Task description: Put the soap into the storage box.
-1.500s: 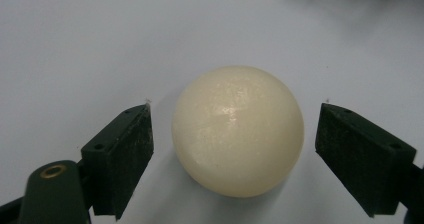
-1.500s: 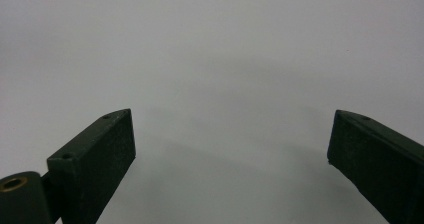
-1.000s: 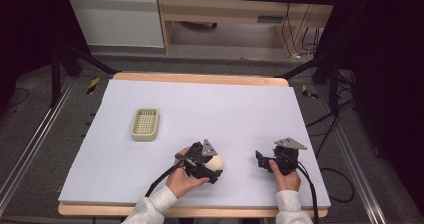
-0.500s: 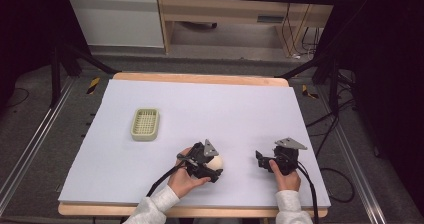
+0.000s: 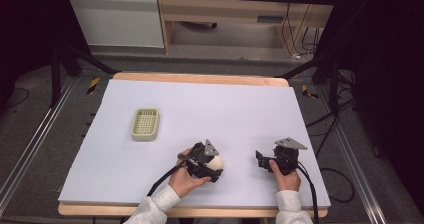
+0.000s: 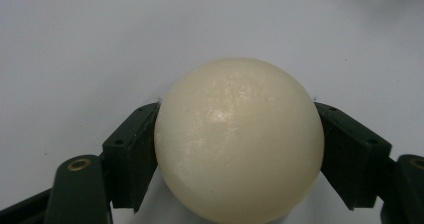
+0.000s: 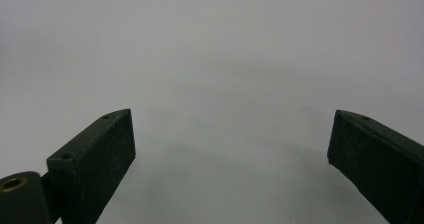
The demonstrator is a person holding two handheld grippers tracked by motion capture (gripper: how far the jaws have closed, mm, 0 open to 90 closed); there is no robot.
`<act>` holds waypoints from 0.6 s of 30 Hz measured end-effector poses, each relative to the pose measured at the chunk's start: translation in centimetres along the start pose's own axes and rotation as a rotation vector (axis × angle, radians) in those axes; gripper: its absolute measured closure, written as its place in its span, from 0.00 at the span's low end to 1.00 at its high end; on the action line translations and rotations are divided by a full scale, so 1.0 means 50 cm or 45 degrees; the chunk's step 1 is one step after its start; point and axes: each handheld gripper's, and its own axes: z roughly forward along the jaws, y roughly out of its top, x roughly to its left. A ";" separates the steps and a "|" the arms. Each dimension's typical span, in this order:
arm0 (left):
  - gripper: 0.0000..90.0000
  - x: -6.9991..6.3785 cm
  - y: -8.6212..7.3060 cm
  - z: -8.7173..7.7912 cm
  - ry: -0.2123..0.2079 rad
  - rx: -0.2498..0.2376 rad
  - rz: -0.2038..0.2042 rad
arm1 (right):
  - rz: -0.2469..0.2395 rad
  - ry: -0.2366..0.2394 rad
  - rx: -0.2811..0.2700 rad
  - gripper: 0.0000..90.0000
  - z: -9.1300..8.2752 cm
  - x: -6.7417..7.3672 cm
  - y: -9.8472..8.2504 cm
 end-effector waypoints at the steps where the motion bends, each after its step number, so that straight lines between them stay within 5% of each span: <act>1: 0.27 -0.001 0.000 0.001 0.000 -0.006 -0.007 | 0.000 0.000 0.000 0.06 0.000 0.000 0.000; 18: 0.27 0.002 0.000 -0.006 0.000 0.008 -0.010 | 0.001 0.004 0.002 0.06 0.000 0.000 0.000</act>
